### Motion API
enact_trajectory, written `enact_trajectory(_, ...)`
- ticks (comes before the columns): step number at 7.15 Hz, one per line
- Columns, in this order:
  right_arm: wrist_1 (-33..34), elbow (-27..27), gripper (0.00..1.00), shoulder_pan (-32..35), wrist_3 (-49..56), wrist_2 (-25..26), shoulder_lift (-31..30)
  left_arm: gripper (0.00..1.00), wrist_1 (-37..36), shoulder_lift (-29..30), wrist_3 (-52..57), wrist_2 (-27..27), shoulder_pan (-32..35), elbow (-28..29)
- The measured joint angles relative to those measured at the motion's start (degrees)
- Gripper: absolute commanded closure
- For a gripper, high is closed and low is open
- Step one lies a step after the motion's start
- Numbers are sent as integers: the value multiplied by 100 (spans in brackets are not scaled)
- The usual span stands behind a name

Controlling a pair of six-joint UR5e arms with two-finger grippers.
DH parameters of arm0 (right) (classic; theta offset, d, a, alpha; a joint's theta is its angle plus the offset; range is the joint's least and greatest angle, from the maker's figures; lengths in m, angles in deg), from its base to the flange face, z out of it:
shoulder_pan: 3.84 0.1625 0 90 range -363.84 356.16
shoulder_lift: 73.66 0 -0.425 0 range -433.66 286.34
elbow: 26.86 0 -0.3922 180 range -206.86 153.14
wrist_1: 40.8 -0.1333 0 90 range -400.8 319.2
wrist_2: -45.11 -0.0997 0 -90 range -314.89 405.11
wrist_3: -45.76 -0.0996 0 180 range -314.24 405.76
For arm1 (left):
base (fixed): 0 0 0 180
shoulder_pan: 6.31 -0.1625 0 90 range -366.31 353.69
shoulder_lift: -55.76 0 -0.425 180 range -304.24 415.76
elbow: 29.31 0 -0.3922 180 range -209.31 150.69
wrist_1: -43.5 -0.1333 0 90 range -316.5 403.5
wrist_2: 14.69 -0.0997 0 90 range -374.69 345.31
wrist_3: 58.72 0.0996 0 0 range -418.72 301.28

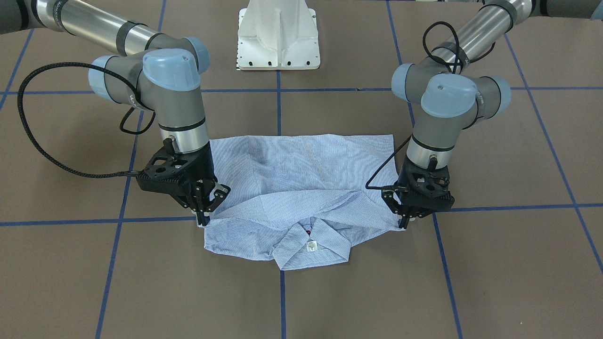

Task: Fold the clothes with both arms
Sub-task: 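Release the hem and raise both grippers above the folded shirt, then lower the left gripper to the shirt side nearest it and grasp it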

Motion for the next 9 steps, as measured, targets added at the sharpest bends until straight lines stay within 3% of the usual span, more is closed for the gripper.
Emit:
enact_trajectory(2, -159, -60, 100, 187, 159, -296, -27, 100, 174, -19, 156, 29, 27, 29)
enact_trajectory(3, -188, -64, 46, 217, 178, -354, -34, 29, 240, -30, 211, 35, 49, 34)
enact_trajectory(4, -197, -66, 0, 223, 184, -377, -41, 0, 276, -39, 349, 76, 104, 42)
enact_trajectory(6, -197, -66, 0, 231, 188, -445, -36, 0, 290, -69, 912, 295, 341, 52)
enact_trajectory(9, -212, -28, 0, 283, 207, -727, -52, 0, 492, -467, 1633, 1076, 638, -84)
